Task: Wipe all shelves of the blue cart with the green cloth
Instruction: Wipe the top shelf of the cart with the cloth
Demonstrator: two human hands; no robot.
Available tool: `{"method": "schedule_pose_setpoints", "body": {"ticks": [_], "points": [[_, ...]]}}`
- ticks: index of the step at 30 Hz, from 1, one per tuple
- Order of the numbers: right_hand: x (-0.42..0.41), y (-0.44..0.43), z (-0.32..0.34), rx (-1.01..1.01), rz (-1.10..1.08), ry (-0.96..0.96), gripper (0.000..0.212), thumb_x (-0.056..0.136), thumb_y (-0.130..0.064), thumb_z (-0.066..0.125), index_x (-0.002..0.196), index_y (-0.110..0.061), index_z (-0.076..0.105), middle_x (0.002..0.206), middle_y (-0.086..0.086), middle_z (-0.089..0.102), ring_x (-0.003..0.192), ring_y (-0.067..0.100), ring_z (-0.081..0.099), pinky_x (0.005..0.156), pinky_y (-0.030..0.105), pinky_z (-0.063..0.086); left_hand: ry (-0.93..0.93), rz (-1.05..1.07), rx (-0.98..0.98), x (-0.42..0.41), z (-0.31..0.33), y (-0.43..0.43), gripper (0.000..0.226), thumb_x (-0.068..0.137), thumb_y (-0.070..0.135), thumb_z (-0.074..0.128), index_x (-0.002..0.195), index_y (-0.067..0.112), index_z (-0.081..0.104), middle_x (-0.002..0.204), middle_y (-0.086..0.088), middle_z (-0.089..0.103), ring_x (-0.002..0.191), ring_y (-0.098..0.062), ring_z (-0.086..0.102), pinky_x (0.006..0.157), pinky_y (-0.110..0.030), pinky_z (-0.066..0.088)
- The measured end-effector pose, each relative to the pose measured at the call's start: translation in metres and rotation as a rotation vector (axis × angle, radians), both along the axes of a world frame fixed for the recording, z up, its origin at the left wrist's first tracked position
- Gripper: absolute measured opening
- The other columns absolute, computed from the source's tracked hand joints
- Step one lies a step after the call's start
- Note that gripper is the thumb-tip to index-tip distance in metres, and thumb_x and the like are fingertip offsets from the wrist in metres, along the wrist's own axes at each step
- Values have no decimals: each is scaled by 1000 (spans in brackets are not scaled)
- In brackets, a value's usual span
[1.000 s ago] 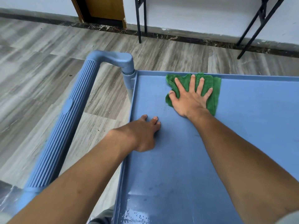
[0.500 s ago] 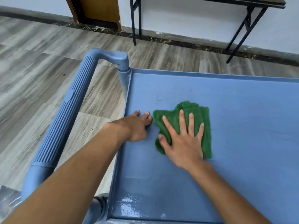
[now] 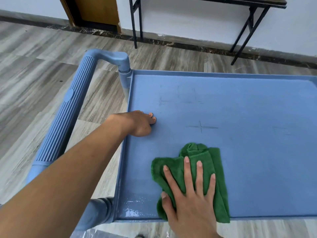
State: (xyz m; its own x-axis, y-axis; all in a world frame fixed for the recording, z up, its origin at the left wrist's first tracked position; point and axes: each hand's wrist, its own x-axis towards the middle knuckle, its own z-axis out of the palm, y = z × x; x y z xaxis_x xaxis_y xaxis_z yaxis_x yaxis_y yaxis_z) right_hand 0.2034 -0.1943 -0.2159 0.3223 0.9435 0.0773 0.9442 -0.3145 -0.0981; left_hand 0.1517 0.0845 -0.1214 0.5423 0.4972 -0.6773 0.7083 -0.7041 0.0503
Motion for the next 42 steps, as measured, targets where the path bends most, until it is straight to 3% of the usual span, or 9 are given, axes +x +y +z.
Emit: {"method": "schedule_pose_setpoints", "body": {"ticks": [6,10,13,20,30,34,38,40,42], "points": [[-61,38,12,-54,138,100,79,70,-56,60,146,-38,53,163,17,32,147,51,30,108,76,24,41,-52,30,5,-1,3,61,96,20,20,155,29,9,163,7,1,147,-28,10,116,-37,11],[-91,53,18,-49,163,119,65,68,-54,61,127,-28,68,161,13,37,146,45,37,107,69,26,44,-86,52,6,-9,6,55,100,35,18,155,26,10,163,6,1,147,-27,10,118,-38,13],[-90,48,19,-44,167,120,65,69,-57,62,130,-33,66,162,10,37,147,40,36,109,66,27,12,-87,69,4,-18,4,59,101,48,17,154,23,14,163,4,3,147,-26,12,118,-37,13],[-52,24,14,-2,199,121,76,69,-58,62,144,-51,49,163,6,36,149,35,34,114,59,32,-11,-122,268,-1,-31,-5,55,95,53,12,143,31,26,159,14,15,137,-21,34,104,-58,25],[149,-85,7,17,114,54,74,83,-60,58,153,-50,35,169,7,22,154,37,23,115,58,23,-9,136,338,13,-35,-38,67,89,68,10,147,35,22,156,23,18,136,-15,35,103,-59,19],[259,-142,11,-90,-3,33,64,93,-72,34,153,-61,16,172,-3,1,158,29,0,122,60,7,-20,226,421,18,-39,-59,62,88,71,6,138,42,28,152,25,20,138,-16,30,104,-59,19],[361,-193,15,-159,-140,35,63,85,-83,14,146,-72,-1,169,-11,-17,156,23,-17,121,64,-6,-160,366,583,-1,-74,-77,55,84,76,1,116,46,33,135,24,33,128,-25,40,100,-54,26],[402,-212,19,-211,-178,37,65,80,-87,4,140,-75,-16,163,-16,-32,153,20,-27,120,61,-14,-246,425,559,-29,-103,-84,53,86,76,6,118,46,36,128,21,37,120,-30,47,97,-54,31],[440,-238,21,-201,-209,52,68,77,-89,3,140,-75,-17,161,-17,-35,154,21,-26,120,58,-15,-269,406,557,-61,-144,-94,49,91,70,16,130,48,36,129,19,38,118,-32,49,94,-55,34]]}}
